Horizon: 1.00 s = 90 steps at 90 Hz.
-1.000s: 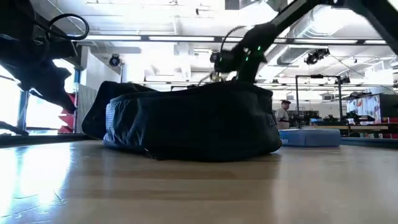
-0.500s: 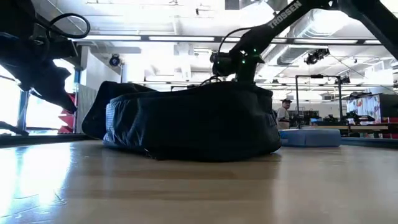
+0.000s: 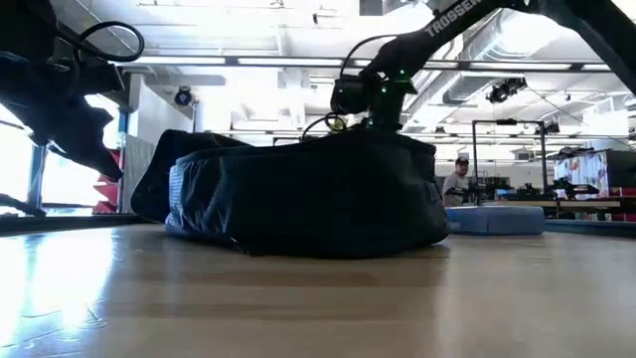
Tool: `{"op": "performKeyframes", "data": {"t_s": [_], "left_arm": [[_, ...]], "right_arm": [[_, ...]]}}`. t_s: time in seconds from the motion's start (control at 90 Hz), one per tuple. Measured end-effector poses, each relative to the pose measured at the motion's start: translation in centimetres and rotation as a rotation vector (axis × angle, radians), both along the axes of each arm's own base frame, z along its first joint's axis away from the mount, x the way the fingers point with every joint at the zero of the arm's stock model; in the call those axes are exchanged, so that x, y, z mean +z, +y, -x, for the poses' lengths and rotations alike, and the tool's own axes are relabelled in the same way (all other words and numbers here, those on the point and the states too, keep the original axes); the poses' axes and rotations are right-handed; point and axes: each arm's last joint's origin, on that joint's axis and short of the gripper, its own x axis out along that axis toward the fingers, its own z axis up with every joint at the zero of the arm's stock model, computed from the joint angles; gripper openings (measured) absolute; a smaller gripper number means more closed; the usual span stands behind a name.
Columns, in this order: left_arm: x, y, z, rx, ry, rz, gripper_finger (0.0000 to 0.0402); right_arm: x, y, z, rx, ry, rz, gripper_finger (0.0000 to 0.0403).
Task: Unpack backpack
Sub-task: Remove the black pill organizer from the backpack, then remove the white zip bag from the backpack
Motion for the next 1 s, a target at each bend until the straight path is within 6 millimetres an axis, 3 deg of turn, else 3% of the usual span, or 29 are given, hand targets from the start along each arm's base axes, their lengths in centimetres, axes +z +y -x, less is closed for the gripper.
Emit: {"op": "performKeyframes", "data": {"t_s": [0.233, 0.467, 0.8, 1.0], "left_arm": [[0.0, 0.0, 0.0, 0.000, -0.001, 0.000, 0.0000], [0.0, 0.0, 0.0, 0.000, -0.001, 0.001, 0.0000], [0.0, 0.0, 0.0, 0.001, -0.004, 0.002, 0.0000], [0.0, 0.0, 0.0, 0.001, -0.004, 0.003, 0.0000]], "right_arm": [[0.0, 0.9, -0.5, 0.026, 0.016, 0.028, 0.0271], [-0.1, 0.6, 0.0, 0.002, 0.070, 0.063, 0.0267], [-0.9, 1.1, 0.5, 0.027, 0.090, -0.005, 0.0232], [-0.9, 1.1, 0.5, 0.033, 0.097, -0.005, 0.0177]]}}
